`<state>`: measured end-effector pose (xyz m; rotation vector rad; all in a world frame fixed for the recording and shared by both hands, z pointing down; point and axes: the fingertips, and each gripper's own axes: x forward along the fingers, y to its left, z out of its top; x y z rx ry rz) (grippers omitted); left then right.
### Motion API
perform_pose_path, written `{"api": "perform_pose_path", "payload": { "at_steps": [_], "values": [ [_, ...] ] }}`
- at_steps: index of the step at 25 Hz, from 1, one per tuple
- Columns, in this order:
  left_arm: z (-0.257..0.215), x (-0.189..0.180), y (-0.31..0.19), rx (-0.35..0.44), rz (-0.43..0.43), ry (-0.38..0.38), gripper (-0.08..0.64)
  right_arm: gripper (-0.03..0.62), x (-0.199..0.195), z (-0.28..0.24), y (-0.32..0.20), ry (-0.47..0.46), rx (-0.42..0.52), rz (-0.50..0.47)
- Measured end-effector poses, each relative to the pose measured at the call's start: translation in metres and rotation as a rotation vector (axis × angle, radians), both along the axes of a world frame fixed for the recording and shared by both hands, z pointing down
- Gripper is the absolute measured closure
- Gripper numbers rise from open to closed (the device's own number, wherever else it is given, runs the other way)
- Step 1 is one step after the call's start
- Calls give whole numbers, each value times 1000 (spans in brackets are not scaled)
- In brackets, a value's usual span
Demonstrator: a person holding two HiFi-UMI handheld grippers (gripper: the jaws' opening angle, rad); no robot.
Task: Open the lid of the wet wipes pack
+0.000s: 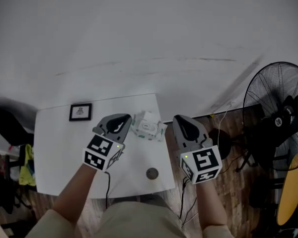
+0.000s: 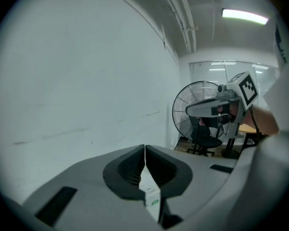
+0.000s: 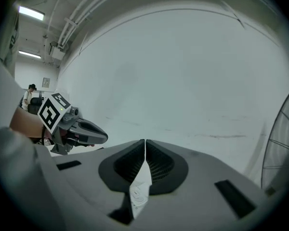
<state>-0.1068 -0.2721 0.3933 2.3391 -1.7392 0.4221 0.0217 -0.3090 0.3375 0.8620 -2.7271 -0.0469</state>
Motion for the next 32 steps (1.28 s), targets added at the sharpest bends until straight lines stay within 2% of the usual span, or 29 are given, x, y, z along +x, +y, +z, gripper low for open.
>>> {"api": "perform_pose_path", "payload": {
  "at_steps": [8,13,15,19,23,28,32],
  "values": [
    [-64,14,52,135,-9,2,537,561,29,-42,57,-44,47,-45],
    [-82,21,83,178,-20,10,537,563,43,-49,84,-32,48,-67],
    [-84,22,93,182,-25,9,537,563,44,-46,96,-12,46,-90],
    [-74,22,112,177,-34,-42,537,568,47,-41,113,-32,24,-98],
    [-63,20,126,154,-53,-32,537,569,52,-26,120,-18,4,-79],
    [-61,19,129,140,-64,-26,537,569,52,-19,122,-10,-25,-77],
    [-63,13,127,159,-68,-69,537,569,53,-20,120,-21,-26,-72]
  ]
}}
